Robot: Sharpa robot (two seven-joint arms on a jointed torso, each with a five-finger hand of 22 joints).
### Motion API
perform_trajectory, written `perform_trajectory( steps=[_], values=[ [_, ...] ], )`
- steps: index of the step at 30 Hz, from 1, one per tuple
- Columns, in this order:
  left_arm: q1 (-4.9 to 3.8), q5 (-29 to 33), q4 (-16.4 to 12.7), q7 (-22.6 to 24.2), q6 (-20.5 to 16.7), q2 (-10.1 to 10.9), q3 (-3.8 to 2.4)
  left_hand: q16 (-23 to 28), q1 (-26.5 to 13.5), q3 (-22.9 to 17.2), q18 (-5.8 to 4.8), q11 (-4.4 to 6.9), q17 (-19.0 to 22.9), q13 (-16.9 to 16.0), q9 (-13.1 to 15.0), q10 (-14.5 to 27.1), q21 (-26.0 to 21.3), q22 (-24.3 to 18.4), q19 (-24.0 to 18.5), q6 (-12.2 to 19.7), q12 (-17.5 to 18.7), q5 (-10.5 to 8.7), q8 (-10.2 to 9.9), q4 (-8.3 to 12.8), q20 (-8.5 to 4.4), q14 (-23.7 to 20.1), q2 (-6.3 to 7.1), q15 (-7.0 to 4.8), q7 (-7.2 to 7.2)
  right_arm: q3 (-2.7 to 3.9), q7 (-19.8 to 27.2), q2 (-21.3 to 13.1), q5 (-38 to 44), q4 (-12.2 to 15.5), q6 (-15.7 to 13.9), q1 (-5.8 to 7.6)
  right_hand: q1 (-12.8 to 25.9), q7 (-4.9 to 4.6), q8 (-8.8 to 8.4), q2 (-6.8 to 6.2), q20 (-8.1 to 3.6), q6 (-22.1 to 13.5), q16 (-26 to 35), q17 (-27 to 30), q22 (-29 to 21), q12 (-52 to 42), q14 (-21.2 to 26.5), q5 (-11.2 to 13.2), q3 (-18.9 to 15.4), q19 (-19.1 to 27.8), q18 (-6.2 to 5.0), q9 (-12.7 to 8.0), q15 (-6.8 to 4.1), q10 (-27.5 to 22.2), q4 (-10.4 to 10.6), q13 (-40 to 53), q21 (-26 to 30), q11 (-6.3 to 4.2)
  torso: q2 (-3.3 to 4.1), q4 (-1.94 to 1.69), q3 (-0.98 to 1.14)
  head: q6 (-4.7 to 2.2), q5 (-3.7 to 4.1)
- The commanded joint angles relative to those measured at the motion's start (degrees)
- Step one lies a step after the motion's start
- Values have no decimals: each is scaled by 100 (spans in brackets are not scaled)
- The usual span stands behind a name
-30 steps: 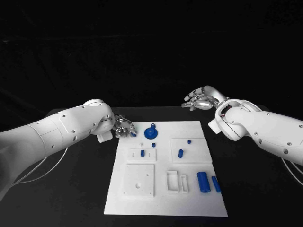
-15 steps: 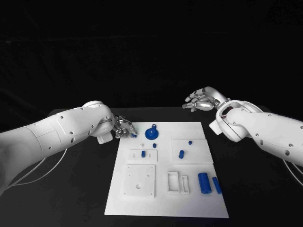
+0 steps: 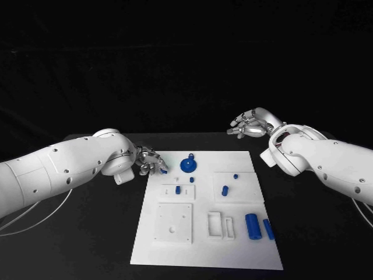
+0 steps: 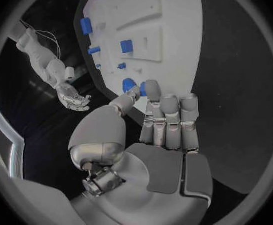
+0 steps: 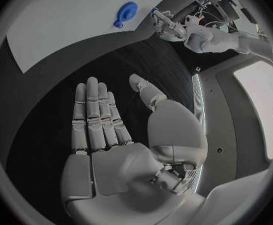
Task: Assemble the parts on the task board
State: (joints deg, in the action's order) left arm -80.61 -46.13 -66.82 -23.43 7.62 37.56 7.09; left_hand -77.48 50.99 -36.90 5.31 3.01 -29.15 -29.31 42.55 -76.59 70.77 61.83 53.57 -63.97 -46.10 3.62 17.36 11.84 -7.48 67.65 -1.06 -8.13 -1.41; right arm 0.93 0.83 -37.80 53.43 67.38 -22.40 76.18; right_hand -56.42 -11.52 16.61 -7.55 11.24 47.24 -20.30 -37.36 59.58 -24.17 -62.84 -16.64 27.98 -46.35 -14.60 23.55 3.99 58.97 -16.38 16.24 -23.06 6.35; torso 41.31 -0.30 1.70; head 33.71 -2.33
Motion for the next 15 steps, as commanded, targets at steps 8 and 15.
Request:
perform_trajectory(
  steps=[8, 15],
  values=[
    [-13, -411, -872, -94, -496, 370, 3, -43, 27, -145, 57, 192, -16, -10, 54, -305, 41, 9, 53, -110, -16, 101, 595, 94, -751, 354, 55, -266, 24, 1, 29, -9, -12, 1, 112, -4, 12, -7, 16, -3, -2, -52, 34, -12, 12, 25, 39, -38, -31, 41, -40, -9, 18, -30, 22, -15, 25, 8, 8, 5, 2, -11, -32],
    [-10, -650, -1136, -138, -617, 445, 27, -108, -14, -164, 78, 225, -55, -41, 11, -424, 108, 22, 141, -212, -34, 661, 672, 106, -777, 453, 127, -295, 60, -1, 29, -15, -13, 7, 113, -6, 17, -7, 16, -8, -1, -53, 37, -14, 14, 25, 40, -42, -36, 44, -40, -10, 18, -31, 22, -19, 26, 8, 14, 5, 2, -8, -44]
  ],
)
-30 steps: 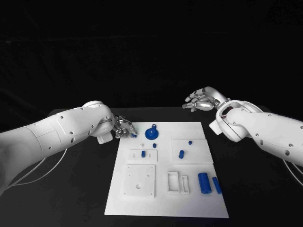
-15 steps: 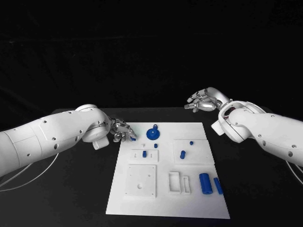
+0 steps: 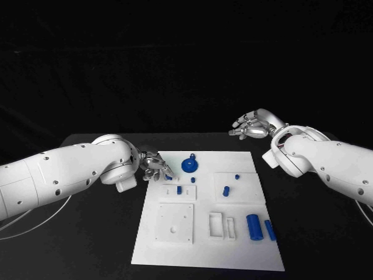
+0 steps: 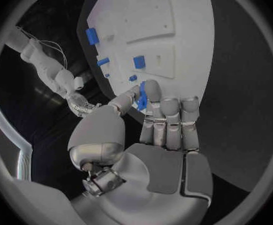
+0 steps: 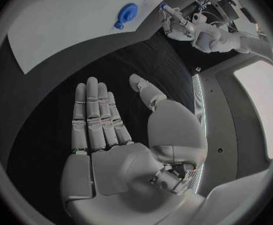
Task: Assemble the parts on the task board
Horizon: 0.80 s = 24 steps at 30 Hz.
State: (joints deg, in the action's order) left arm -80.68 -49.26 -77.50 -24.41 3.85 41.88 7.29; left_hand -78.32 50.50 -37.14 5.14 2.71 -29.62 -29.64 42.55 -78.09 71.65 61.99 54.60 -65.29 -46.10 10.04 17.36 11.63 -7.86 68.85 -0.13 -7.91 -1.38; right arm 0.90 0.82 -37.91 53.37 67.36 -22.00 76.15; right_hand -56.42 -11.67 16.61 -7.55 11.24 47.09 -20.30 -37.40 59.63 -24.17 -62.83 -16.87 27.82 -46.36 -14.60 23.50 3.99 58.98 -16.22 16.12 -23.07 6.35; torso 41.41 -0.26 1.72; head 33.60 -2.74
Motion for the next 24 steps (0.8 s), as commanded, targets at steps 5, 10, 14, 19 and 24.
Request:
perform_trajectory(
  steps=[5, 10, 14, 19, 24],
  values=[
    [-2, -446, -182, -86, -211, 59, 103, -31, 33, -141, 98, 258, -11, -15, 3, -282, 28, 8, 48, -89, -38, 34, 680, 132, -742, 344, 40, -320, 61, 2, 31, -5, -8, 7, 75, -5, 15, 8, 16, -6, -1, -39, 39, -12, 10, 25, 41, -27, -19, 47, -40, -7, 18, -33, 3, -10, 26, 9, 4, -1, 0, 31, -24],
    [-2, -569, -273, -103, -220, 69, 161, -47, 28, -141, 101, 263, -21, -29, -8, -299, 41, 11, 62, -112, -51, 44, 695, 132, -745, 364, 40, -321, 68, 2, 32, -4, -10, -1, 76, -14, 16, 8, 17, -4, 0, -39, 44, -16, 13, 24, 43, -49, -20, 50, -40, -9, 19, -34, 3, -17, 26, 9, 1, 2, 3, 34, -36],
    [-2, -754, -362, -157, -252, 61, 252, -61, 25, -146, 103, 268, -30, -43, -20, -309, 54, 15, 73, -126, -63, 77, 706, 134, -748, 378, 35, -323, 73, 1, 44, -3, -14, 8, 69, -15, 7, 8, 18, 1, -1, -40, 48, -21, 17, 23, 42, -74, -17, 53, -40, -12, 18, -34, -2, -23, 26, 9, 5, 0, 2, 56, -35],
    [3, -827, -416, -153, -225, 56, 309, -72, 21, -148, 105, 271, -37, -53, -27, -316, 63, 18, 80, -134, -72, 92, 713, 133, -750, 388, 34, -325, 76, 1, 60, -7, -19, 11, 60, -19, 2, 8, 18, 1, -1, -40, 49, -23, 18, 22, 42, -77, -15, 54, -40, -12, 18, -34, -5, -26, 26, 9, 4, 1, 1, 58, -42],
    [6, -894, -440, -163, -182, 76, 327, -87, 10, -149, 108, 274, -47, -71, -40, -321, 76, 23, 87, -149, -87, 126, 726, 135, -752, 397, 41, -329, 81, 1, 65, -15, -25, 11, 61, -23, -1, 8, 18, 3, -2, -40, 50, -25, 19, 22, 42, -79, -14, 54, -40, -13, 18, -33, -6, -28, 26, 9, 6, 6, -1, 70, -41]
  ],
)
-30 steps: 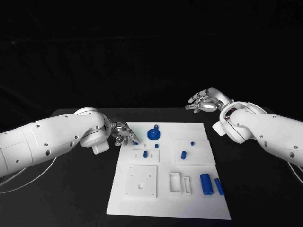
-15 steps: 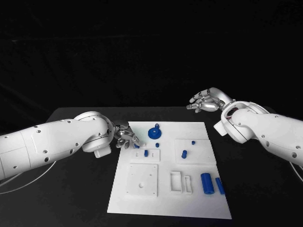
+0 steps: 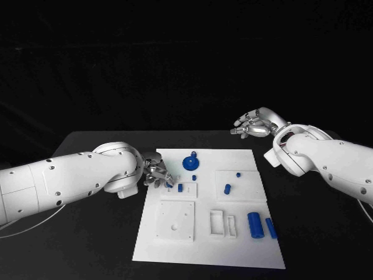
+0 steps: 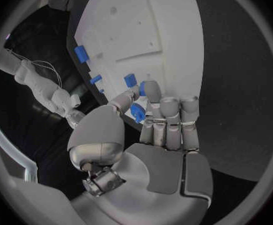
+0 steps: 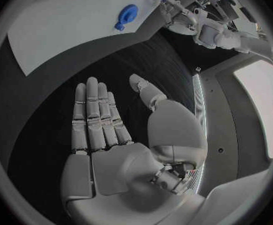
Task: Assemble the parts on the task board
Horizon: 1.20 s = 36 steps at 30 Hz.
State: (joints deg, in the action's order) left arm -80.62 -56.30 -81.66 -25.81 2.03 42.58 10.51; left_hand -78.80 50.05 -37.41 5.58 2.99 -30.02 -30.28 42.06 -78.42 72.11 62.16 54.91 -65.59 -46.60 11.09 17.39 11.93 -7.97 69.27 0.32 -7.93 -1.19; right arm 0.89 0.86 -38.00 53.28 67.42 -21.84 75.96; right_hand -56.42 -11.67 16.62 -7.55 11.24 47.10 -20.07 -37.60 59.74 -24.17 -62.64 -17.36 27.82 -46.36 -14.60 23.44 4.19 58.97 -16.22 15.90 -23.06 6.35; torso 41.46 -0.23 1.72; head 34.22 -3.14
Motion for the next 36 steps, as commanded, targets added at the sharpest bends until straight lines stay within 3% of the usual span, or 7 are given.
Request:
perform_trajectory(
  steps=[1, 3, 6, 9, 36],
  values=[
    [0, -202, -32, -29, 22, 15, 11, -39, 55, -122, 65, 247, -7, -7, 8, -289, 31, 6, 57, -119, -38, 22, 723, 105, -741, 355, -3, -326, 62, 2, 64, -6, 4, 5, 49, -5, -2, 8, 18, 3, -1, -40, 27, -6, 8, 22, 22, -29, -14, 54, -40, -7, -2, -33, -6, -6, 26, 9, 0, 1, -1, 9, -1],
    [1, -215, -45, -45, 62, 23, 33, -45, 51, -121, 65, 249, -11, -14, 5, -293, 36, 8, 60, -125, -45, 27, 728, 104, -742, 359, -4, -328, 64, 2, 78, -3, -39, 4, 57, -7, -3, 8, 18, 3, -1, -40, 28, -6, 8, 21, 22, -30, -14, 54, -40, -7, -2, -33, -6, -6, 26, 9, -2, -3, 2, 13, -5],
    [1, -269, -66, -47, 59, 31, 115, -55, 45, -120, 68, 252, -17, -23, 0, -298, 44, 10, 66, -131, -56, 29, 734, 102, -744, 365, -2, -331, 67, 2, 80, -3, -42, 3, 64, -14, -5, 8, 19, 3, -1, -40, 29, -7, 9, 21, 23, -30, -13, 55, -40, -8, -2, -33, -6, -8, 26, 9, -2, -5, 2, 16, -13],
    [3, -270, -71, -48, 85, 21, 140, -64, 41, -120, 70, 254, -22, -31, -5, -301, 51, 13, 72, -133, -64, 30, 737, 101, -746, 371, -1, -334, 69, 2, 82, 0, -42, 3, 68, -18, -7, 8, 18, 3, -1, -41, 30, -8, 9, 21, 23, -31, -13, 56, -40, -8, -1, -34, -7, -9, 26, 9, 0, -6, -1, 24, -9],
    [27, -271, -160, -85, 221, 96, 167, -84, 40, -128, 78, 259, -34, -51, -24, -301, 68, 20, 81, -131, -84, 30, 743, 105, -751, 375, -5, -341, 72, 2, 80, -17, -42, 6, 91, -26, -19, 6, 19, 9, 1, -44, 40, -16, 14, 21, 28, -34, -9, 63, -40, -13, 1, -39, -8, -22, 27, 12, 0, 2, 3, 49, -31]
  ],
)
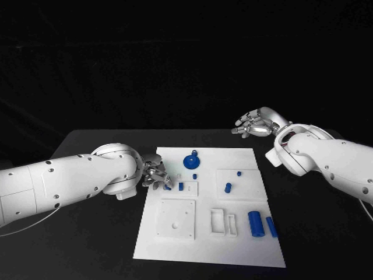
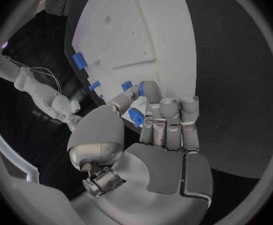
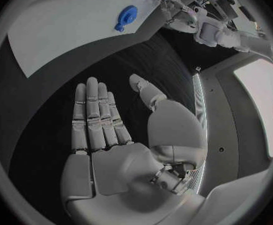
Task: Assemble the parts on the task board
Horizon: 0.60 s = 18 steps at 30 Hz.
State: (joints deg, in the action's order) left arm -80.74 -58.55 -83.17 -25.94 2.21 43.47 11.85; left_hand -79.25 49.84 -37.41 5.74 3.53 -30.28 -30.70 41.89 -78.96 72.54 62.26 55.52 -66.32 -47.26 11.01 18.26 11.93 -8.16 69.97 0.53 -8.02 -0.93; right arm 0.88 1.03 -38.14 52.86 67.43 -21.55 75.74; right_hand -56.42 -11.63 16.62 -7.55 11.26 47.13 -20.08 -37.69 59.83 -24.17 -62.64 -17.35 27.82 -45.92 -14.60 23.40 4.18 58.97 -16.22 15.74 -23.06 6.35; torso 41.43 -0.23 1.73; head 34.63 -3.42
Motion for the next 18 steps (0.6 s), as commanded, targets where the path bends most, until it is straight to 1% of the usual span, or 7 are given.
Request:
perform_trajectory(
  steps=[1, 9, 18],
  values=[
    [39, -46, -8, -72, 205, 8, 33, -40, 60, -128, 63, 205, -9, -10, -7, -246, 25, 10, 20, -58, -18, 38, 657, 105, -732, 304, -26, -332, 46, 2, 63, -2, 0, 4, 62, -5, -19, 2, 19, 9, -1, -48, 40, -6, 5, 21, 28, -35, -9, 19, -40, -10, 1, -39, -8, -6, 27, 12, 3, 1, 2, 3, 0],
    [44, -50, 30, -68, 247, -1, 37, -43, 62, -130, 64, 206, -11, -14, -11, -245, 27, 11, 20, -56, -22, 34, 658, 107, -732, 304, -26, -333, 46, 2, 66, 2, 0, 0, 66, -17, -22, 2, 19, 10, 0, -49, 43, -9, 7, 21, 28, -35, -8, 21, -40, -11, 2, -40, -8, -10, 28, 13, 2, 2, 2, 5, -7],
    [75, -47, 90, -52, 274, -85, 47, -51, 54, -128, 66, 205, -16, -26, -25, -243, 34, 13, 20, -47, -32, -6, 657, 107, -733, 302, -20, -334, 44, 2, 66, 5, 0, 0, 71, -23, -22, 1, 19, 9, 1, -50, 45, -11, 8, 20, 29, -34, -9, 23, -40, -12, 3, -41, -7, -13, 28, 14, 3, 5, 0, 7, -1]
  ],
)
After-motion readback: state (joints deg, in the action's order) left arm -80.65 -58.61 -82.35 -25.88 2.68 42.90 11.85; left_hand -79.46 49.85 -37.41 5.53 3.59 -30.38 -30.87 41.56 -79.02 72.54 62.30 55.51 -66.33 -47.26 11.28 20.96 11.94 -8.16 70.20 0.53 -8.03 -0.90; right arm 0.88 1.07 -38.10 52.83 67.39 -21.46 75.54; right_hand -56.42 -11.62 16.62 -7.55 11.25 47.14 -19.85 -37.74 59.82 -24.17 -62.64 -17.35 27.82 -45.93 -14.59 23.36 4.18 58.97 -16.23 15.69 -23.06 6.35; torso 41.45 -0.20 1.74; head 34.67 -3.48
